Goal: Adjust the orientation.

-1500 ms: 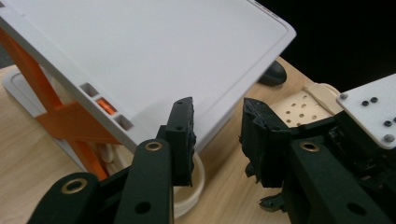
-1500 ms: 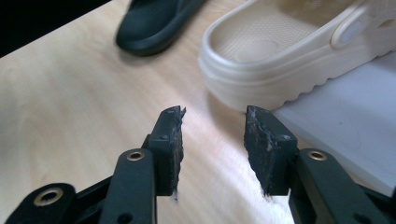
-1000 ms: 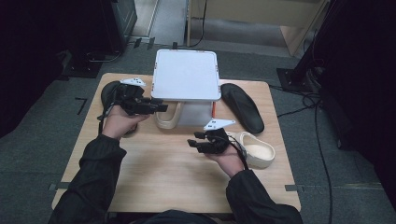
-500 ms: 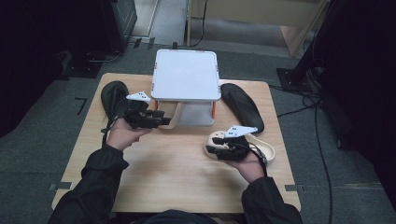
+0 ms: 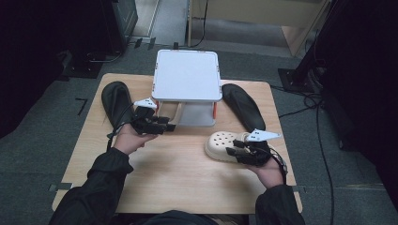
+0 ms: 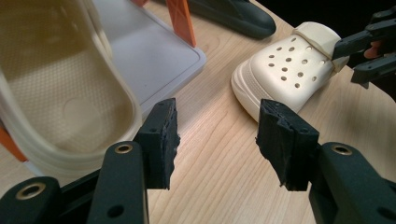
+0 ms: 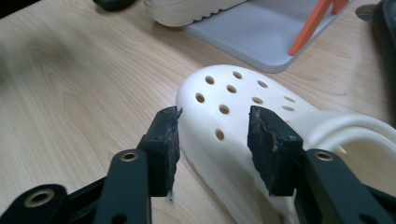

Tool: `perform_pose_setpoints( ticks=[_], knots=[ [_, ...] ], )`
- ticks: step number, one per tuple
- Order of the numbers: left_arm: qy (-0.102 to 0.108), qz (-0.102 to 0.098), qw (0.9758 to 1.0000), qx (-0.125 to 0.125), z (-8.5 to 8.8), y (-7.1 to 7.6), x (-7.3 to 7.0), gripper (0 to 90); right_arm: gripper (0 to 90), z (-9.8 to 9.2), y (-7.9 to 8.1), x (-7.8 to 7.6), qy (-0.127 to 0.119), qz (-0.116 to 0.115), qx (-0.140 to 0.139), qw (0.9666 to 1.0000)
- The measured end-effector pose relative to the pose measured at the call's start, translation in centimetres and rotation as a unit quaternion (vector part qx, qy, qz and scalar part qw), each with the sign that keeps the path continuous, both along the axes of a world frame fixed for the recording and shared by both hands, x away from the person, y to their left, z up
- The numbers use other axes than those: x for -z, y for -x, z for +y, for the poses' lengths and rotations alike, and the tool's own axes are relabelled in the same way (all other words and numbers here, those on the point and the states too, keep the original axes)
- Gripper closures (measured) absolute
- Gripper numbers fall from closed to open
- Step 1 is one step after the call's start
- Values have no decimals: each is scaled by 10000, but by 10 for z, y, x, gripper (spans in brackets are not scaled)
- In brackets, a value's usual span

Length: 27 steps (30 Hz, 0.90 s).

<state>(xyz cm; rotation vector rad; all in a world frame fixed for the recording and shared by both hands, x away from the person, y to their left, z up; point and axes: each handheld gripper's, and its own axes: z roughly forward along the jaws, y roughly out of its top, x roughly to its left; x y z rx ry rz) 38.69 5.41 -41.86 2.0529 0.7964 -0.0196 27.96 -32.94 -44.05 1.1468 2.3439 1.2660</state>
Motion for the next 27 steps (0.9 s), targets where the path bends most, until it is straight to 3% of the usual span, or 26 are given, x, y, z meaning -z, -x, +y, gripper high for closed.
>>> perform_pose_setpoints(
  ticks=[2, 7, 10, 15, 18, 21, 24, 27],
  knots=[
    [-23, -10, 10000, 21, -2, 0, 2, 480, 545, -6, 3, -2, -110, -50, 17, 9999],
    [-31, -6, 10000, 79, -4, -2, 4, 481, 534, -14, 10, -9, -79, -158, 103, 9998],
    [-46, -5, 9999, 92, -6, -2, 5, 481, 528, -25, 14, -12, -48, -177, 321, 9993],
    [-46, 21, 9999, 100, -7, -1, 7, 479, 522, -32, 10, -5, 42, -78, 421, 9991],
    [-88, 26, 9999, 79, -8, -1, 7, 452, 528, -30, 4, 9, 156, 182, 249, 9994],
    [-102, 4, 9999, 96, -7, 0, 7, 443, 559, -27, 0, 17, 259, 226, 109, 9993],
    [-53, -29, 10000, 54, -5, 1, 7, 450, 632, -28, -4, 18, 192, 232, 113, 9995],
    [-13, -30, 10000, 15, -2, 3, 7, 471, 722, -29, -12, 17, -222, 475, 218, 9984]
  ],
)
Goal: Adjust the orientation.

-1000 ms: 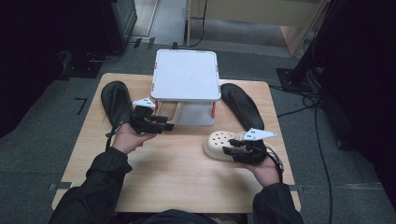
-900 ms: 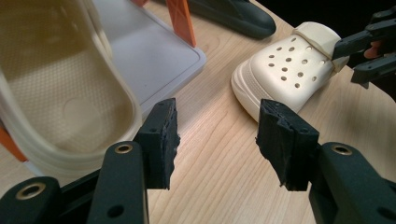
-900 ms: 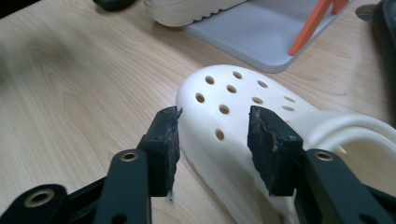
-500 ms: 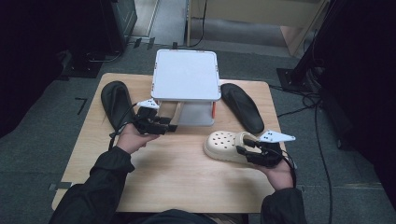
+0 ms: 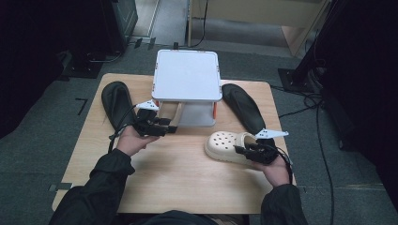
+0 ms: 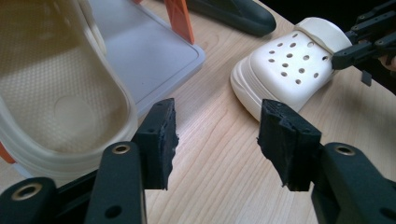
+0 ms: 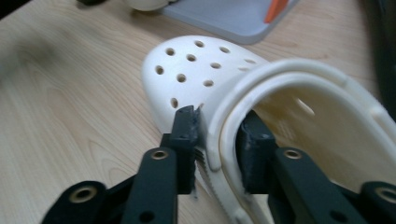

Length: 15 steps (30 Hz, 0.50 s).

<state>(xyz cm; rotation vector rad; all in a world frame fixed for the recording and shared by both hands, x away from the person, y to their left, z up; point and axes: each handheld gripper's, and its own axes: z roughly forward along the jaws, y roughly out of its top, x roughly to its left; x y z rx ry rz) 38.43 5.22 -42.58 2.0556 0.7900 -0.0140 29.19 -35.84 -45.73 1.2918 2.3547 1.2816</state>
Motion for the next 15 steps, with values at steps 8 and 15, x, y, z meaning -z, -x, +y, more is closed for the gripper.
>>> perform_pose_setpoints(
  ticks=[8, 15],
  knots=[
    [14, -10, 10000, -33, 4, 6, 2, 531, 751, 18, -3, -6, 122, -34, -261, 9996],
    [83, 19, 9999, -129, 11, 12, 3, 584, 751, 43, -9, -14, 16, -122, -452, 9989]
  ],
)
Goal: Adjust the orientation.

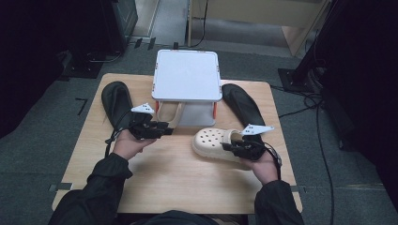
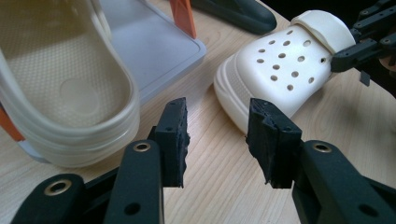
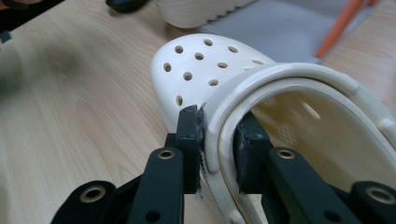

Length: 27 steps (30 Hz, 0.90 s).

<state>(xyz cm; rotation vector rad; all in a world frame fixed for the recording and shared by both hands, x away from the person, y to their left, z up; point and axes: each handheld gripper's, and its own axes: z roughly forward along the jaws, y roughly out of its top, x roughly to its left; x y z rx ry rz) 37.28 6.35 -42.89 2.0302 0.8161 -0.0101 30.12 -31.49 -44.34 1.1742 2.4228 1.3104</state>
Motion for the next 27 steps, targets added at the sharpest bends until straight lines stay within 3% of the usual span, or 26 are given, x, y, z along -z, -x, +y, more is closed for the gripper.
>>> perform_pose_setpoints(
  ticks=[5, 14, 19, 23, 25, 27],
  knots=[
    [13, 3, 10000, 5, 0, 5, 2, 604, 750, 22, -6, -1, 14, 0, -187, 9998],
    [-30, -10, 10000, -1, -6, 15, 12, 627, 746, 55, -15, 3, 52, 139, -246, 9996],
    [-81, 14, 10000, 25, -10, 16, 17, 631, 742, 61, -18, 10, 106, 176, -231, 9995],
    [-62, 5, 10000, 12, -12, 17, 19, 631, 732, 60, -18, 13, -17, 141, -210, 9997],
    [-82, 11, 10000, 14, -13, 18, 20, 630, 643, 59, -17, 12, 51, 12, -252, 9997],
    [-96, 9, 10000, 13, -13, 18, 20, 630, 614, 59, -17, 11, 38, -21, -276, 9996]
  ],
)
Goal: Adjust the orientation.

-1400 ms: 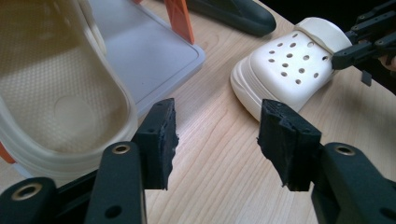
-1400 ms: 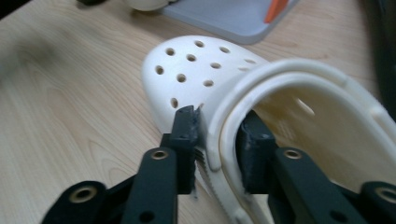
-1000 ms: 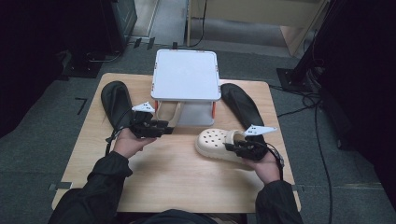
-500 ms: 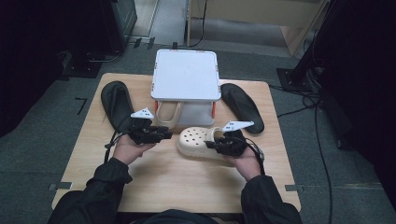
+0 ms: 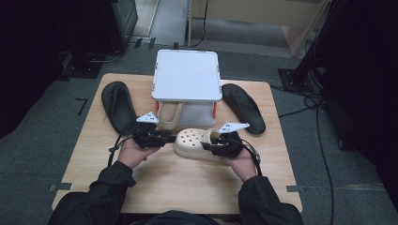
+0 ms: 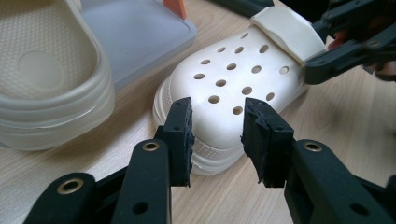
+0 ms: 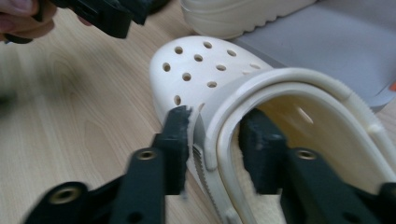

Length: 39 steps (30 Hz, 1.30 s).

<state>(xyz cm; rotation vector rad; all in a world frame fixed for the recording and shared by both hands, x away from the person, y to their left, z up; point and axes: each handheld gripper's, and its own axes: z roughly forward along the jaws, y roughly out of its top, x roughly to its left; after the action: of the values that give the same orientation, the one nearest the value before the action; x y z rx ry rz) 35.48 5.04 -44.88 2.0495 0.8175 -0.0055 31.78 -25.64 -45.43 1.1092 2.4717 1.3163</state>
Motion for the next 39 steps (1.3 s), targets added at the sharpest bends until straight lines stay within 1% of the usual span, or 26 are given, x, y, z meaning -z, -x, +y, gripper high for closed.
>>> perform_pose_setpoints(
  ticks=[1, 3, 6, 7, 8, 9, 10, 11, 13, 15, 16, 17, 19, 20, 21, 22, 23, 24, 25, 26, 27, 30, 32, 35, 37, 39],
  knots=[
    [21, 9, 10000, -15, 0, 0, 0, 633, 593, -5, 2, -5, -37, -53, 29, 10000],
    [89, 56, 9999, -30, 0, 1, 0, 659, 592, -12, 4, -9, -157, -16, 36, 9999],
    [59, 57, 9999, -58, -1, 2, 1, 682, 621, -25, 9, -16, -263, 30, 68, 9996],
    [59, 57, 9999, -58, -1, 2, 1, 686, 643, -31, 11, -19, -255, -68, 129, 9996],
    [56, 45, 10000, -46, -1, 2, 1, 686, 643, -31, 11, -19, -255, -68, 129, 9996],
    [59, 30, 10000, -42, -1, 3, 1, 702, 691, -40, 11, -21, -278, -235, 240, 9990],
    [59, 30, 10000, -42, -1, 3, 1, 710, 691, -40, 11, -21, -278, -235, 240, 9990],
    [60, -3, 10000, -43, -2, 4, 2, 715, 717, -48, 8, -22, -246, -324, 371, 9985],
    [53, -5, 10000, -48, -3, 5, 2, 719, 724, -51, 5, -22, -279, -313, 442, 9981],
    [58, -7, 10000, -68, -5, 8, 4, 730, 759, -59, -5, -18, -244, -459, 596, 9969],
    [58, -7, 10000, -68, -5, 8, 4, 734, 759, -59, -5, -18, -244, -459, 596, 9969],
    [74, -1, 10000, -64, -7, 11, 7, 738, 775, -61, -14, -15, -187, -429, 662, 9967],
    [13, 20, 10000, -15, -11, 14, 10, 740, 779, -63, -22, -13, -143, -471, 663, 9966],
    [13, 20, 10000, -15, -11, 14, 10, 740, 779, -63, -22, -13, -143, -471, 663, 9966],
    [-30, 39, 10000, 25, -15, 16, 14, 738, 773, -63, -32, -10, -81, -418, 639, 9970],
    [-30, 39, 10000, 25, -15, 16, 14, 731, 773, -63, -36, -8, -74, -392, 627, 9972],
    [-114, 89, 9998, 102, -19, 17, 18, 716, 773, -64, -42, -5, -65, -390, 590, 9975],
    [-114, 89, 9998, 102, -19, 17, 18, 712, 773, -64, -42, -5, -65, -390, 590, 9975],
    [-189, 74, 9997, 105, -22, 18, 21, 712, 776, -63, -50, -1, -20, -300, 563, 9980],
    [-189, 74, 9997, 105, -22, 18, 21, 713, 776, -63, -50, -1, -20, -300, 563, 9980],
    [-102, 60, 9999, 82, -21, 19, 23, 713, 782, -63, -56, 3, 29, -292, 510, 9983],
    [-87, 32, 9999, 78, -21, 19, 24, 717, 781, -60, -59, 8, 53, -220, 442, 9988],
    [-110, 36, 9999, 75, -20, 19, 23, 721, 781, -58, -59, 10, 46, -207, 472, 9987],
    [-202, 179, 9995, 179, -22, 21, 25, 727, 780, -58, -57, 10, -17, -249, 506, 9984],
    [-108, 233, 9996, 147, -23, 25, 29, 734, 781, -58, -55, 11, -23, -235, 531, 9983],
    [-192, 168, 9994, 213, -26, 25, 29, 739, 784, -58, -55, 12, -24, -257, 539, 9982]
  ],
)
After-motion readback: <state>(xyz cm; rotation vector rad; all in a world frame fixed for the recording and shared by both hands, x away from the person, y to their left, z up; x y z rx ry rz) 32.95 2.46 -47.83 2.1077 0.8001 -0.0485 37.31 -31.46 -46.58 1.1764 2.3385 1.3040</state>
